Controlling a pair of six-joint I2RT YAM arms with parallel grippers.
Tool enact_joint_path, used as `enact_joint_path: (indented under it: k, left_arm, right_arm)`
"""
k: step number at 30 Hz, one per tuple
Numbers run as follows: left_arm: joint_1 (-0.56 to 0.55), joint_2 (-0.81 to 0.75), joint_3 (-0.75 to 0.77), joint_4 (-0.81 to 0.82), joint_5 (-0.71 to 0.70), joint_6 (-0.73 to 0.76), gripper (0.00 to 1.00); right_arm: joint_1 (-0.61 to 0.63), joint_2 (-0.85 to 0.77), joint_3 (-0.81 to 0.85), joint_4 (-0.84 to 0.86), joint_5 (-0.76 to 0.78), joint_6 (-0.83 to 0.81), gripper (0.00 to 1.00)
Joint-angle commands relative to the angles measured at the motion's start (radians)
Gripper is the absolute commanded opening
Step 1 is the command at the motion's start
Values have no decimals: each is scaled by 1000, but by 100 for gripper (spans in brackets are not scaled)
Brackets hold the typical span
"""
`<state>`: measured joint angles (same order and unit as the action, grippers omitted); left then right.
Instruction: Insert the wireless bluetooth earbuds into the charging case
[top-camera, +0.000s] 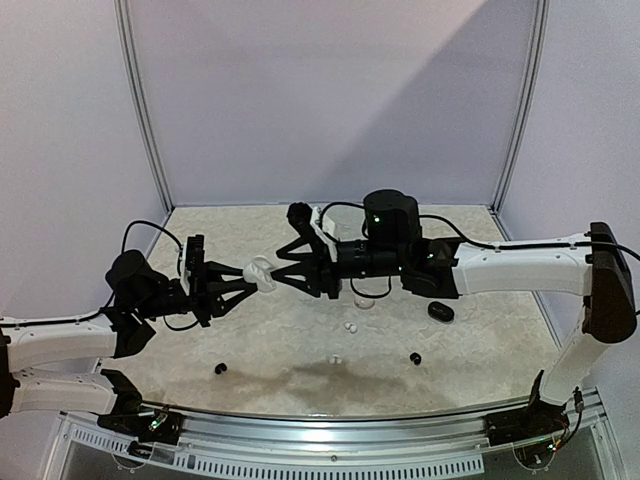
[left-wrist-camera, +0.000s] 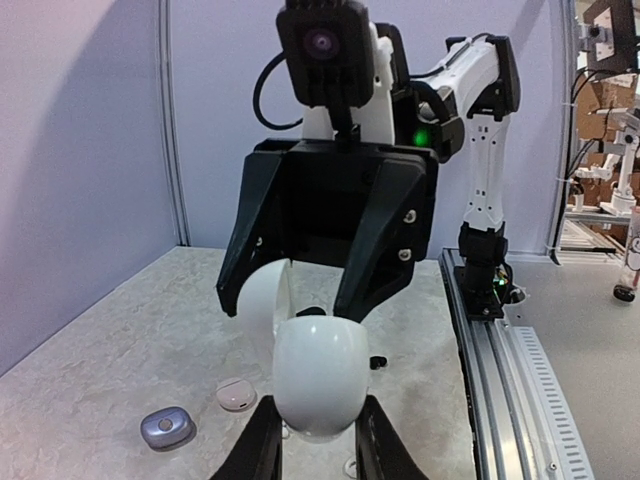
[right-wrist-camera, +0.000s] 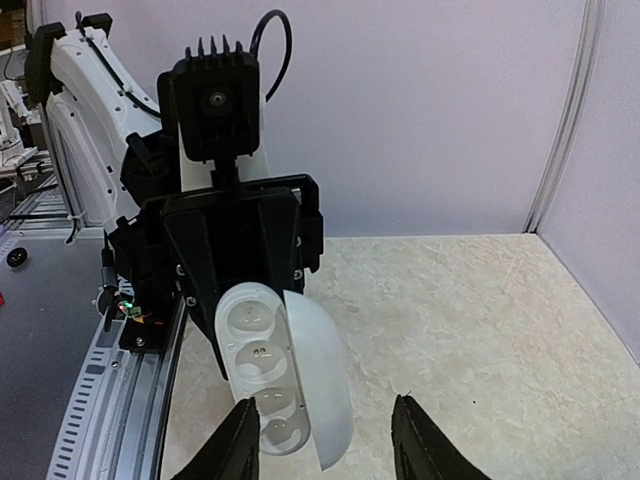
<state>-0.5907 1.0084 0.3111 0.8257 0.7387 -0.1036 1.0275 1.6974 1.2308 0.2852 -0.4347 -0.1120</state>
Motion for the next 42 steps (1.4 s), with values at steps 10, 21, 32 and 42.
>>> enact_joint_path:
  k: [10, 21, 32, 42]
  left_arm:
    - [-3, -3, 5, 16, 7, -2, 0]
    - [-4, -5, -3, -21, -60, -32, 43]
    - [-3, -30, 54, -316, -18, 226, 89]
    - [-33, 1, 48, -152, -97, 20, 71]
  right_arm:
    - [0, 54, 57, -87, -4, -6, 24]
    - [5, -15, 74, -221, 87, -105, 3]
    - [145, 6, 375, -820, 667, -407, 0]
    - [280, 143, 478, -774, 1095, -598, 0]
